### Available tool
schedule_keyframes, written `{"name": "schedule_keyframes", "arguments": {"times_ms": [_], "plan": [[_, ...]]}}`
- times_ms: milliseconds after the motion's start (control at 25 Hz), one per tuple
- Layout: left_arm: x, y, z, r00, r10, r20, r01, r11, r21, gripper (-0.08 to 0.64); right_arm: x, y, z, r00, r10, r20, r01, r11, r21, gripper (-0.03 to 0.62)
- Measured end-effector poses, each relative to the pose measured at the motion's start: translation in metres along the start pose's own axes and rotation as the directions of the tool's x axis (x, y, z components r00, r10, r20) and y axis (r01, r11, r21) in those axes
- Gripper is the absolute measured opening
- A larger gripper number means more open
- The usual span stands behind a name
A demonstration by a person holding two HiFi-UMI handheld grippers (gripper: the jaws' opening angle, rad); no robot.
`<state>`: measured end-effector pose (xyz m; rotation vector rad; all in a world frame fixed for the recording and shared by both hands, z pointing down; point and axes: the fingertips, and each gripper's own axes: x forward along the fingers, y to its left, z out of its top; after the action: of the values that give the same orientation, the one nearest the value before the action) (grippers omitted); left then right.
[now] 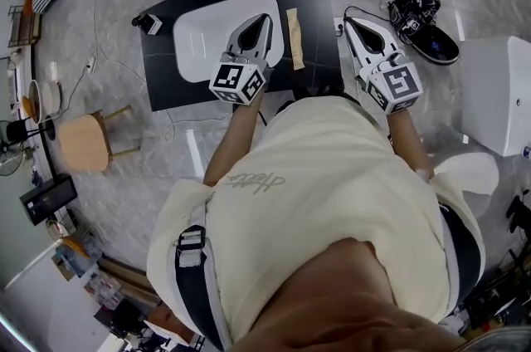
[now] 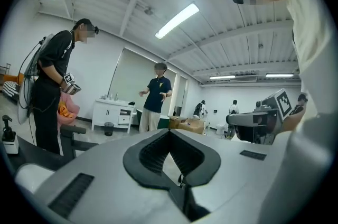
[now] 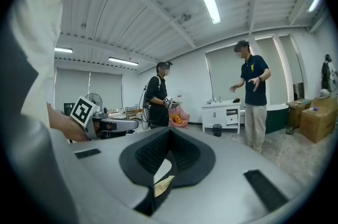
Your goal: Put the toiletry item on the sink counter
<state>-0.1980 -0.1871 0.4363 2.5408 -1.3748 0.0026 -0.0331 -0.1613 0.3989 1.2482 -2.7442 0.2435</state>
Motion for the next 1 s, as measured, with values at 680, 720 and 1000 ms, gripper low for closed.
{"name": "schedule_keyframes", "arguments": {"times_ms": [680,720,1000], "plan": [[-0.005,-0.030,0.014,0.999,-0.052,-0.006,0.052,0.996,0.071,0.005,-0.031,0.003,0.000,1.000,-0.020,0.017,0.020,1.000,0.013,-0.006],[-0.005,-0.031,0.014,0.999,-0.053,-0.008,0.053,0.996,0.070,0.005,-0.032,0.003,-0.001,1.000,-0.020,0.014,0.020,1.000,0.014,-0.006],[-0.005,-0.025,0.009,1.000,-0.027,-0.014,0.028,0.998,0.060,0.005,-0.029,-0.002,-0.002,1.000,-0.012,0.012,0.012,1.000,0.007,-0.006]]}}
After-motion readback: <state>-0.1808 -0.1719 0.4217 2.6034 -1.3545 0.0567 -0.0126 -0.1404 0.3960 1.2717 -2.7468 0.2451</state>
